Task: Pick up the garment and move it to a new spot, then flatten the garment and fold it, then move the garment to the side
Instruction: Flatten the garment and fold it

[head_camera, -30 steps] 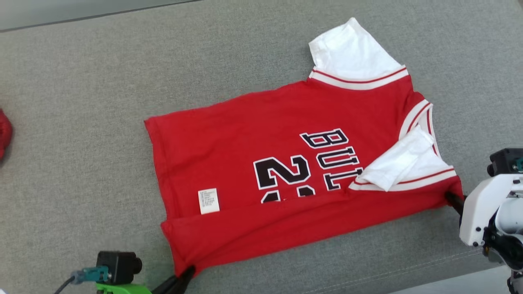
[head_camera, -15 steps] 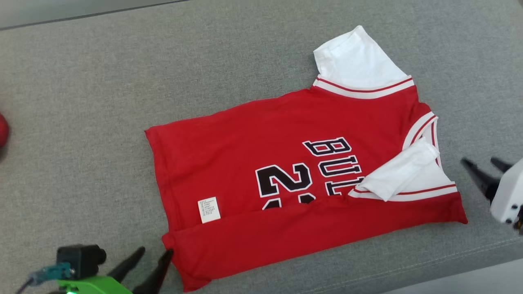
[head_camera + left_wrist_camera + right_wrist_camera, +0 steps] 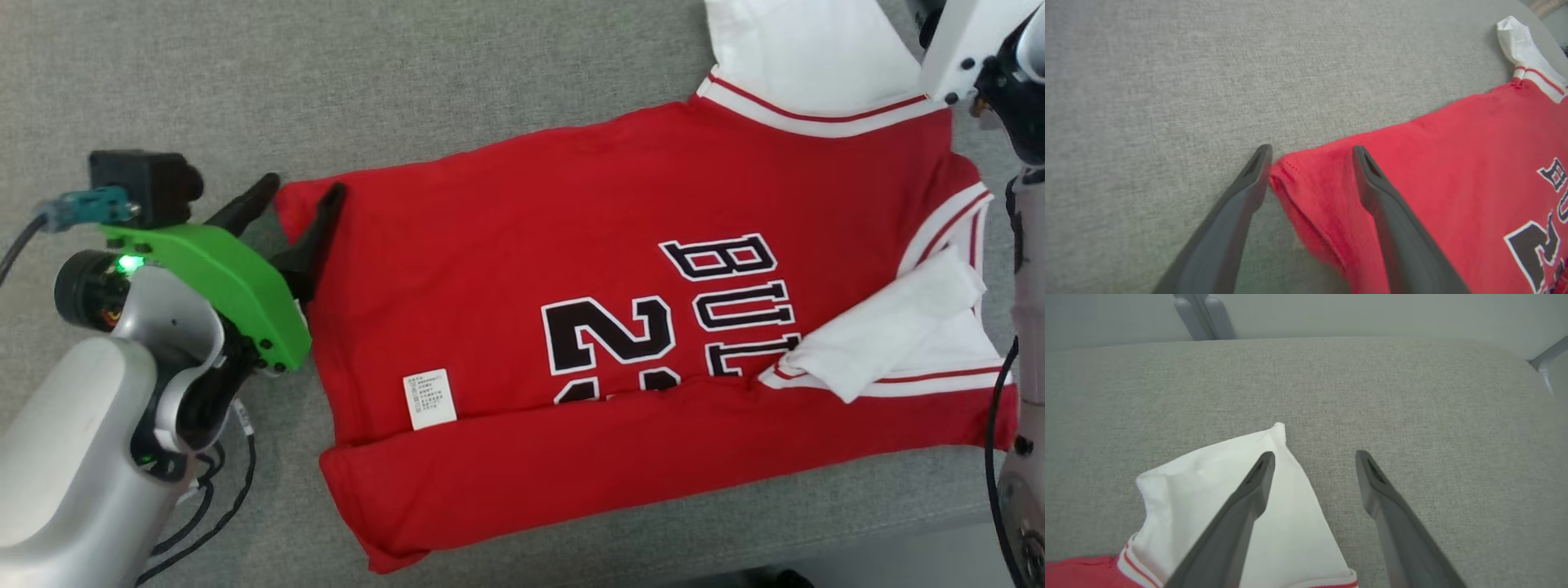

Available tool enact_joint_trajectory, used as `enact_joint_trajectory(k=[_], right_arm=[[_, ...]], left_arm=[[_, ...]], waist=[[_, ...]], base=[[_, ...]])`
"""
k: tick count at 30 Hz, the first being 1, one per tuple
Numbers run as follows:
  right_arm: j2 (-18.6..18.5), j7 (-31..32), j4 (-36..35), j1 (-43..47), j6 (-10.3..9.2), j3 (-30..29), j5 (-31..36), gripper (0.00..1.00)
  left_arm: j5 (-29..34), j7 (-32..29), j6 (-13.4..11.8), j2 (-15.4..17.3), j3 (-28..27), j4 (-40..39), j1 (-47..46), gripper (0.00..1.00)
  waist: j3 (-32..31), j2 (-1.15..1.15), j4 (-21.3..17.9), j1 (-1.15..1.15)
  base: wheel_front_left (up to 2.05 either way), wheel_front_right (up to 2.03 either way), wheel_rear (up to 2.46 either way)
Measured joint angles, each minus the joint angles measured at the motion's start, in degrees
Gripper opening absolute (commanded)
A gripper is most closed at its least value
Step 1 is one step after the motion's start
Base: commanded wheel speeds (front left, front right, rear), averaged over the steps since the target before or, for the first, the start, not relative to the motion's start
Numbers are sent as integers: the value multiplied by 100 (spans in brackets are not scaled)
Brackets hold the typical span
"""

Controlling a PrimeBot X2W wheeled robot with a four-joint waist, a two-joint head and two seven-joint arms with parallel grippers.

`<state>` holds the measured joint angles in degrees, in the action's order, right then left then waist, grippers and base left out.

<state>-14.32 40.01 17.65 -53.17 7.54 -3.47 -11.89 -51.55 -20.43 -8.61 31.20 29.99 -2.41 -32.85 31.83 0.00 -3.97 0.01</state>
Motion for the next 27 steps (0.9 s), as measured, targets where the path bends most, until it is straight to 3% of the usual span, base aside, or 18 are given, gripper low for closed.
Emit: enact_joint_trajectory(k=[7, 10, 15, 22, 23, 24, 25, 26, 27], right_arm=[[171, -497, 1392, -549, -1, -99, 427, 100], [194, -606, 1647, -700, -5, -99, 385, 100], [149, -639, 1958, -829, -8, 133, 145, 100], [85, -612, 2135, -834, -7, 486, -192, 100], [80, -609, 2139, -834, -7, 535, -252, 84], [78, -617, 2148, -834, -7, 576, -293, 27], [79, -644, 2161, -836, -7, 600, -334, 0], [84, -701, 2173, -838, -5, 619, -390, 0], [89, -805, 2173, -843, -5, 631, -445, 0]], left_arm=[[189, -58, 364, -363, 358, 546, -595, 100], [168, -42, 450, -400, 378, 581, -651, 100], [101, -163, 552, -307, 416, 528, -652, 100], [71, -426, 492, -14, 466, 311, -487, 100], [71, -439, 480, 10, 465, 304, -473, 100], [71, -445, 478, 19, 464, 309, -473, 52], [71, -441, 464, 18, 457, 321, -473, 20], [73, -405, 456, 5, 441, 345, -474, 0], [82, -359, 456, -4, 439, 380, -482, 0]], waist=[[349, 0, 399, 0], [443, 0, 476, -1], [434, 0, 463, 0], [278, 0, 320, -1], [271, 0, 304, -1], [269, 0, 292, -1], [270, 0, 286, -1], [271, 0, 282, -1], [272, 0, 282, -1]], base=[[0, 0, 0], [0, 0, 0], [0, 0, 0], [0, 0, 0], [0, 0, 0], [0, 0, 0], [0, 0, 0], [0, 0, 0], [0, 0, 0]])
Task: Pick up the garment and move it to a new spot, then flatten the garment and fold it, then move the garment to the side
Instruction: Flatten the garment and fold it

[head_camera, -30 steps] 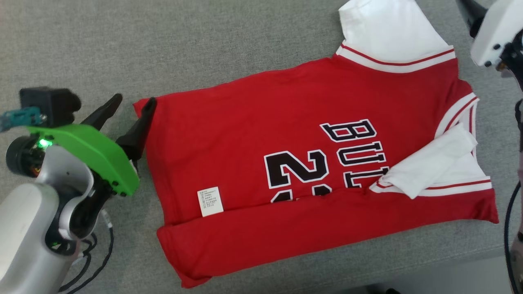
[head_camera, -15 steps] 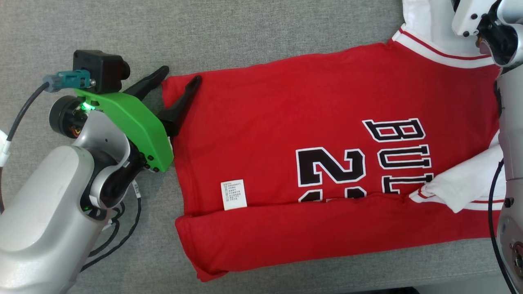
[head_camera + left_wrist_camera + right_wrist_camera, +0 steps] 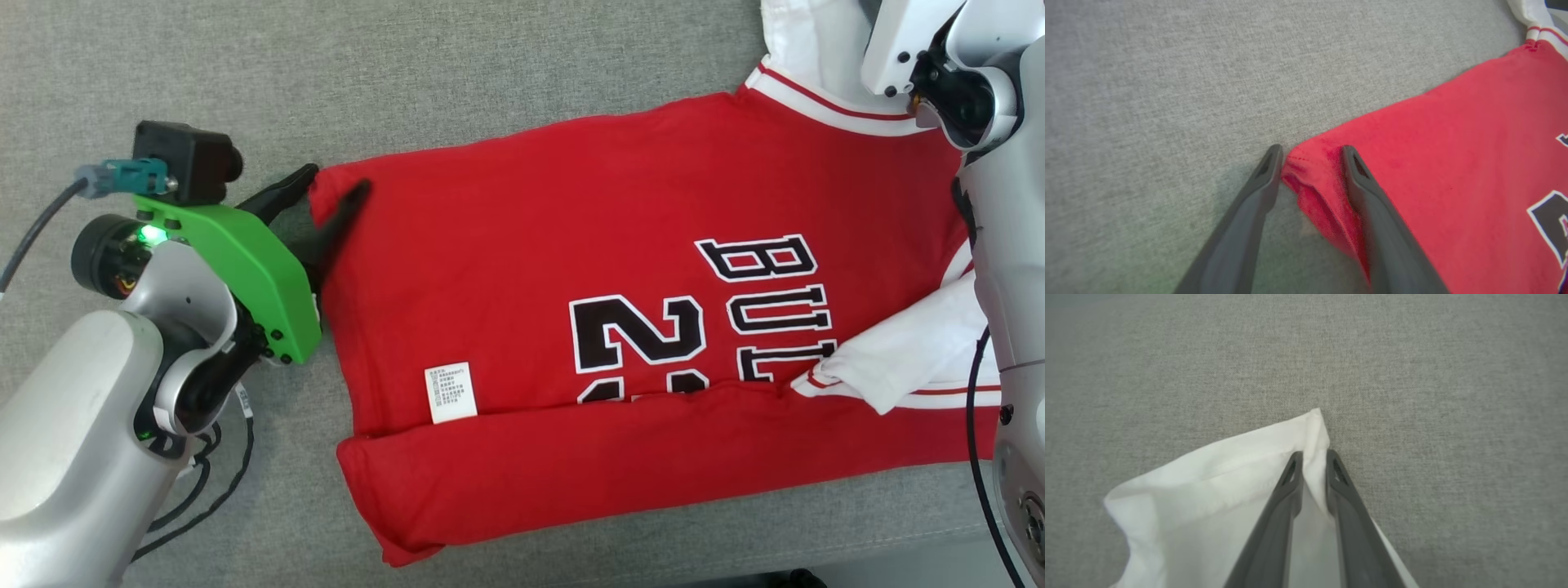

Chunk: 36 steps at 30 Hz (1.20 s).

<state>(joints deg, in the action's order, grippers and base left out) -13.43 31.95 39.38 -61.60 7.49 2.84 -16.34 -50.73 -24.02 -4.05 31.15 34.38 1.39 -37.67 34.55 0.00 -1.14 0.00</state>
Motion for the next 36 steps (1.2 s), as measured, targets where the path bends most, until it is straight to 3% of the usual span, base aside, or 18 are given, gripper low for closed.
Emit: enact_joint_trajectory(k=[7, 11, 16, 26, 36], right_arm=[[-24, -1037, 115, -191, 2, -307, -53, 0], [7, -1204, 221, -327, 2, -371, -116, 0], [-122, -1440, -73, -190, 2, -54, -481, 0], [-733, -1480, -1801, 1934, 3, 308, -1710, 0], [-622, -1176, -3125, 3908, 3, -243, -2061, 0]], left_arm=[[89, 363, 8, -152, -108, 277, -168, 0], [94, 565, 9, -146, -249, 293, -219, 0], [75, 808, 9, -147, -342, 53, -138, 0], [-64, 1326, -179, -9, -341, -909, 1249, 0], [-125, 1915, -505, 226, -404, -1640, 2777, 0]], waist=[[-79, 0, 24, 0], [-187, 0, 19, 0], [-352, 0, -34, 0], [-828, 0, -236, 0], [-1381, 0, -542, 0]], base=[[0, 0, 0], [0, 0, 0], [0, 0, 0], [0, 0, 0], [0, 0, 0]])
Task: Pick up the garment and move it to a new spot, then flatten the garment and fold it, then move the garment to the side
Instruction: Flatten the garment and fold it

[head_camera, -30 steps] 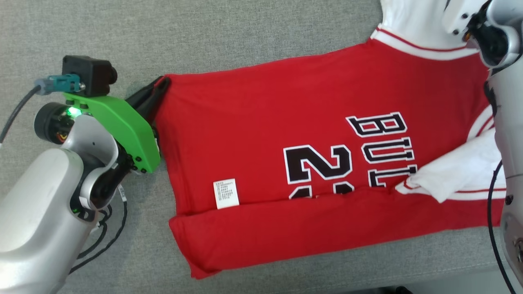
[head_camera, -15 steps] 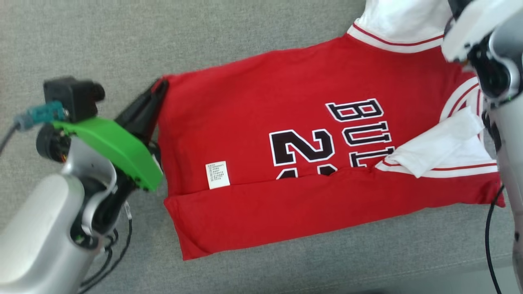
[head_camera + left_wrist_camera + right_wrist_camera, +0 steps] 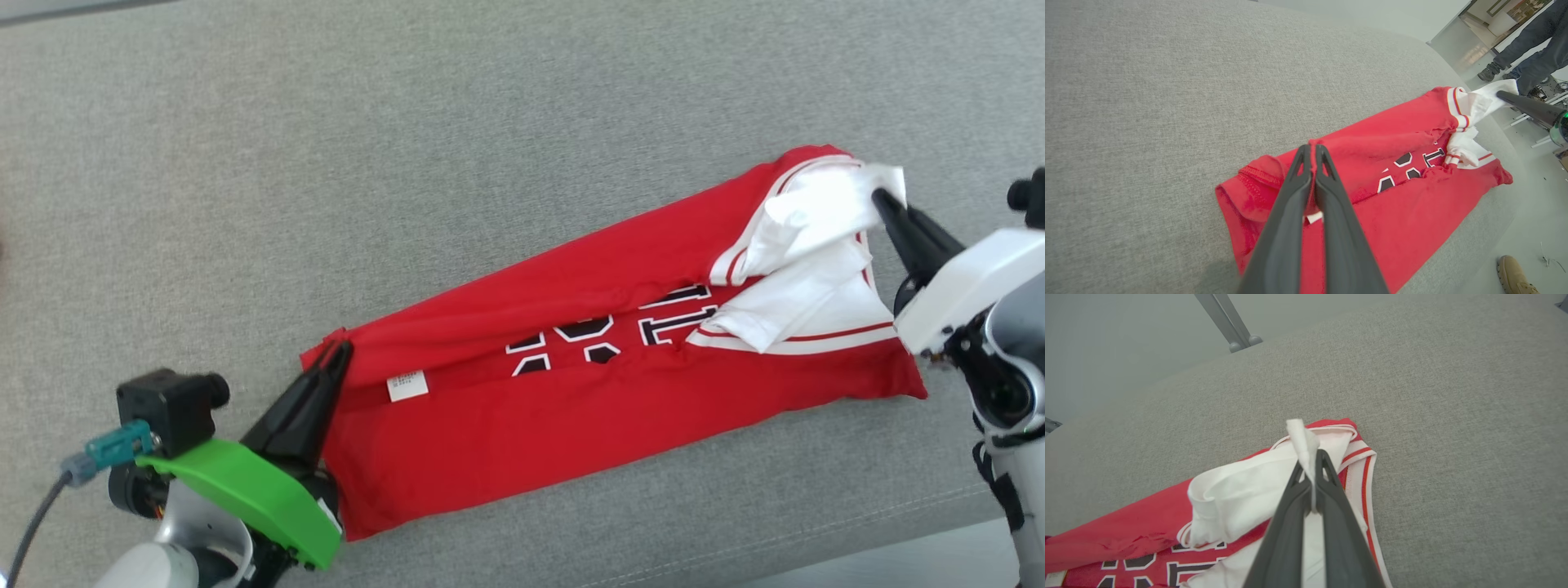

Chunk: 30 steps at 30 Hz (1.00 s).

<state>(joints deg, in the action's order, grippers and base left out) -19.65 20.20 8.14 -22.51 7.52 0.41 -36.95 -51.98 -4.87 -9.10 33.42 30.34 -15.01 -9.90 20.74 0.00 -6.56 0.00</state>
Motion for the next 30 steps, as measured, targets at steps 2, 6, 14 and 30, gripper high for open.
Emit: enact_joint_trajectory(k=[2, 6, 14, 30], right_arm=[[108, 68, -77, 212, 0, -93, 0, 0], [299, 133, -101, 393, 0, -158, 63, 0], [465, 211, -111, 450, 0, -257, 155, 0], [485, 837, -160, 707, 0, -221, 281, 100]], left_arm=[[-31, 27, -26, 0, 34, -65, 166, 0], [14, 104, -93, 18, 52, -16, 285, 0], [0, 194, -115, 12, -29, 37, 308, 0], [261, 232, -151, 146, 216, 396, 520, 100]], waist=[[-68, 0, -64, 0], [-143, 0, -152, 0], [-134, 0, -150, 0], [-150, 0, -196, 0]], base=[[0, 0, 0], [0, 0, 0], [0, 0, 0], [0, 0, 0]])
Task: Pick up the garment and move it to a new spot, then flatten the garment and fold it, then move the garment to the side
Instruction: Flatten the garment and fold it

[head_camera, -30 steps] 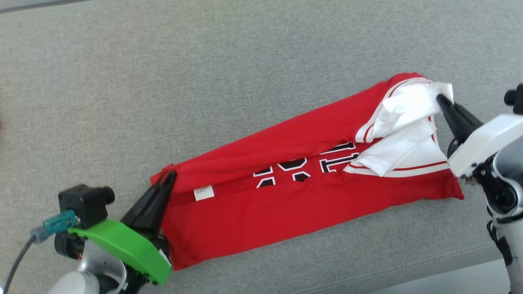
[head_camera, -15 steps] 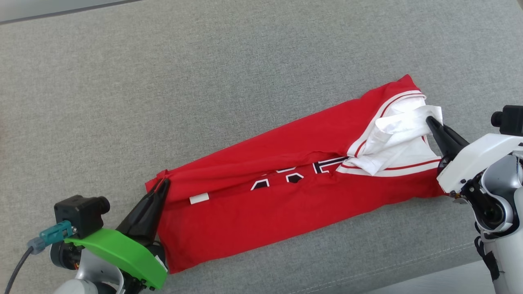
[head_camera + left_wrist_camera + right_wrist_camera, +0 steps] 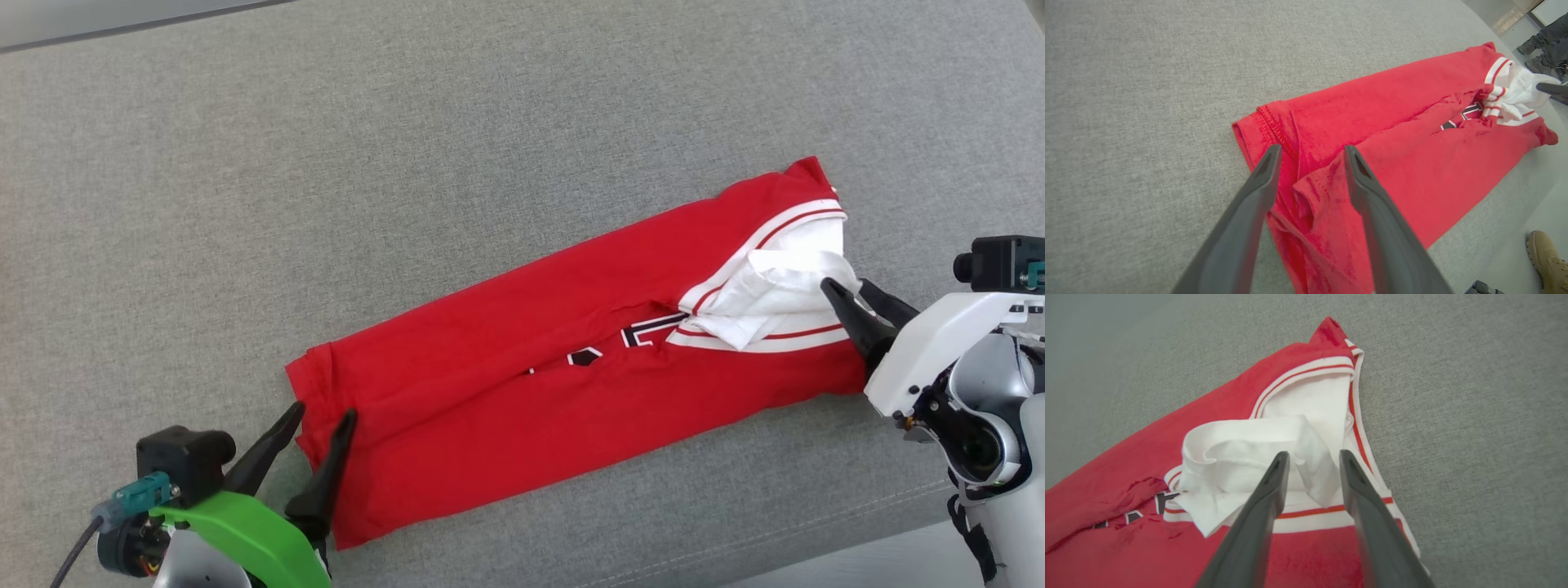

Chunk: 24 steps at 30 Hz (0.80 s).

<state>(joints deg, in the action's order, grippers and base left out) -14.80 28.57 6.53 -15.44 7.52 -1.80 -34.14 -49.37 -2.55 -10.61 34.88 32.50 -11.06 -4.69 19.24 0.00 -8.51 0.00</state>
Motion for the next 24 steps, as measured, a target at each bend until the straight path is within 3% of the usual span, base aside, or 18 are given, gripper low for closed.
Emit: enact_joint_trajectory(k=[3, 7, 10, 13, 17, 20, 23, 24], right_arm=[[-101, 263, -40, -34, 0, -88, 56, 100], [-111, 468, -59, -372, -2, -432, 236, 100], [-80, 603, 168, -622, -3, -546, 633, 100], [118, 775, 513, -751, -3, -504, 868, 100], [249, 847, 1102, -886, -2, -455, 1233, 100], [232, 784, 1516, -1031, 3, -455, 1594, 100], [278, 764, 1797, -1162, 1, -452, 1553, 100], [297, 716, 1867, -1190, -4, -469, 1421, 86]], left_arm=[[175, -22, -131, 88, 93, 90, 135, 100], [579, 823, -582, 60, -243, 171, 284, 100], [1021, 1480, -751, -85, -303, 203, 354, 100], [1313, 1706, -860, -412, -430, 241, 357, 100], [1980, 1752, -803, -1020, -857, 151, 355, 100], [2476, 1760, -534, -1475, -1165, 113, 458, 100], [2778, 1760, -168, -1869, -1502, 202, 642, 100], [2850, 1760, -41, -2008, -1646, 246, 685, 100]], waist=[[8, 0, -2, 0], [43, 0, -4, 0], [72, 0, 29, 0], [104, 0, 96, 0], [154, 0, 205, 0], [184, 0, 293, 0], [187, 0, 389, 0], [180, 0, 418, 0]], base=[[0, 0, 0], [0, 0, 0], [0, 0, 0], [0, 0, 0], [0, 0, 0], [0, 0, 0], [0, 0, 0], [0, 0, 0]])
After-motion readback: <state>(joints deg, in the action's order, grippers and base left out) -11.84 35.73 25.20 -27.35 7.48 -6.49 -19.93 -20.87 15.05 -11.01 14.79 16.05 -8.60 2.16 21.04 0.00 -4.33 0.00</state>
